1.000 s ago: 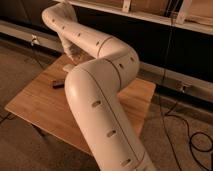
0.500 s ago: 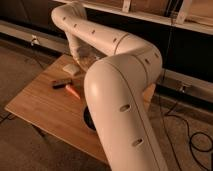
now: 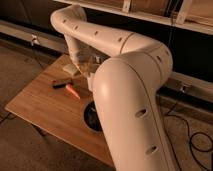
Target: Place the ceramic cup in the ceramic bowl
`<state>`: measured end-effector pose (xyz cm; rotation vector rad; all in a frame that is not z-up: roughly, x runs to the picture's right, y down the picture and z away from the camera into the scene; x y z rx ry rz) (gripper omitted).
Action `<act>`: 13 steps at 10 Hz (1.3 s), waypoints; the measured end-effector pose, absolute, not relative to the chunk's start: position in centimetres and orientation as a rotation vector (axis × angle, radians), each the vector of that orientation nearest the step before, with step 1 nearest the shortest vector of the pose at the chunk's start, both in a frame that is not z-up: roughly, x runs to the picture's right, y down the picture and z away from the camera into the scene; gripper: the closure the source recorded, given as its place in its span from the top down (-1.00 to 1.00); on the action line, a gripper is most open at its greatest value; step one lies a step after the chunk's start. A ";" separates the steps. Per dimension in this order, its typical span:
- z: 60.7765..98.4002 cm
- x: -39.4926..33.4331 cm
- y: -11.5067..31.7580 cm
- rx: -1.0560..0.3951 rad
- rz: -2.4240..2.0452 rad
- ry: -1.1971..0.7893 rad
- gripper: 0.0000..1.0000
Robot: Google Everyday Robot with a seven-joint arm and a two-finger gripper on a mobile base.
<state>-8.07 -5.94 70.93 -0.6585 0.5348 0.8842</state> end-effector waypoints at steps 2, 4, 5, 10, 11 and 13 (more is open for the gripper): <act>71.2 -7.5 -4.0 -0.691 0.895 0.559 -0.97; 71.0 -5.6 -3.1 -0.698 0.937 0.583 -0.97; 70.7 -4.8 -2.8 -0.699 0.953 0.589 -0.97; 68.1 -1.9 0.4 -0.704 0.994 0.612 -0.97; 67.5 -2.6 1.8 -0.715 0.978 0.608 -0.97; 66.6 -4.1 4.3 -0.742 0.944 0.601 -0.97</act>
